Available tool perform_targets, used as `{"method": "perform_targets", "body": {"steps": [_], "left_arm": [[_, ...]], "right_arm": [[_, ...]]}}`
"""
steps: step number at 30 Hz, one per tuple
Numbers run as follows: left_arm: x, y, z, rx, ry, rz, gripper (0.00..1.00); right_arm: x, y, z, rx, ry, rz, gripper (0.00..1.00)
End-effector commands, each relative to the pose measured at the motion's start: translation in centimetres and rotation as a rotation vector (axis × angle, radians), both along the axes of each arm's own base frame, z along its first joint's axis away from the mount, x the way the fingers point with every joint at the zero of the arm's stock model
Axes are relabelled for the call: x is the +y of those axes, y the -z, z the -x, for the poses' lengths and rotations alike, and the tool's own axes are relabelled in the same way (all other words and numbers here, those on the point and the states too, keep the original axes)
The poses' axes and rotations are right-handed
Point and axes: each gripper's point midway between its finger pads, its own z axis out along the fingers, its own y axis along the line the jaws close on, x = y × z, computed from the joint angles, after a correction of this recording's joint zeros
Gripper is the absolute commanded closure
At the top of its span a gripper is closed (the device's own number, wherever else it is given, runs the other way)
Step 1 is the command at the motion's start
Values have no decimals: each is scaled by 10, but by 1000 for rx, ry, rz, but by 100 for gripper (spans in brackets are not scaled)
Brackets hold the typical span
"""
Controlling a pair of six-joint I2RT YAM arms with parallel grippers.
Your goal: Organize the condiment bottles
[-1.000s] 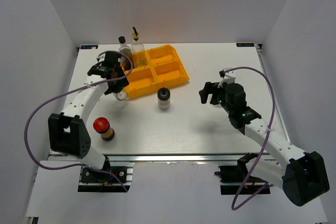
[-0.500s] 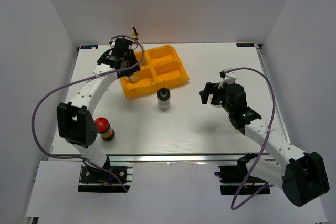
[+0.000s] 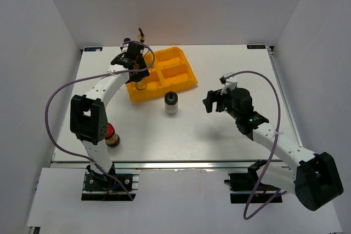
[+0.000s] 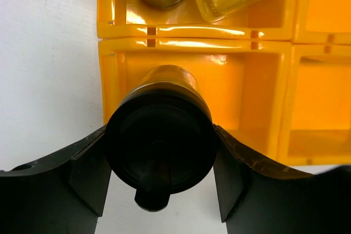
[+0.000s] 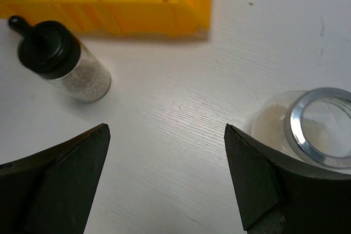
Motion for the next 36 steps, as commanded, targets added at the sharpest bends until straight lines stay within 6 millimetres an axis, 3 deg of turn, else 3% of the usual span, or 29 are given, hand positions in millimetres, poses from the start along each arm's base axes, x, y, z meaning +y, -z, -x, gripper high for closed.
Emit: {"method": "perform_targets", "body": {"steps": [1,2,4,7,13,14,15,16,21,25,27,29,30,36], "left_arm": [[1,-3,-16,-38,-27,-12,77],[2,-1,-16,-29,-30,-16,68],[4,5,-15,-17,-41,-27,63],[6,8,-15,-9,-51,-38,48],[7,9,-14,-2,-61,-43,21],[8,7,-14,-6,-63,-42,17],[8,6,-13,-7,-62,-40,14],[9,0,-12,-19,-64,-38,2],[11,-21,-4,-48,-58,-30,2],[19,-50,12,-109,-77,-18,2],[28,-68,31,-145,-101,-11,2],[40,-70,48,-152,-150,-25,2],[47,-85,62,-184,-170,-18,2],[73,-94,127,-271,-302,61,2]], "right_arm": [[29,-24,7,-154,-141,24,11],[41,-22,16,-187,-202,55,11],[61,-25,28,-226,-276,69,10],[80,-27,30,-237,-322,71,11],[123,-25,24,-254,-406,47,11],[129,-17,20,-236,-408,56,11],[137,-26,16,-252,-416,41,11],[144,-27,15,-258,-435,39,11],[175,-34,6,-289,-500,4,11],[186,-20,-7,-256,-497,32,11],[187,-14,-12,-242,-480,51,11],[191,-7,-17,-229,-482,61,11],[195,-4,-15,-220,-502,61,11],[202,21,-29,-146,-456,85,11]]}}
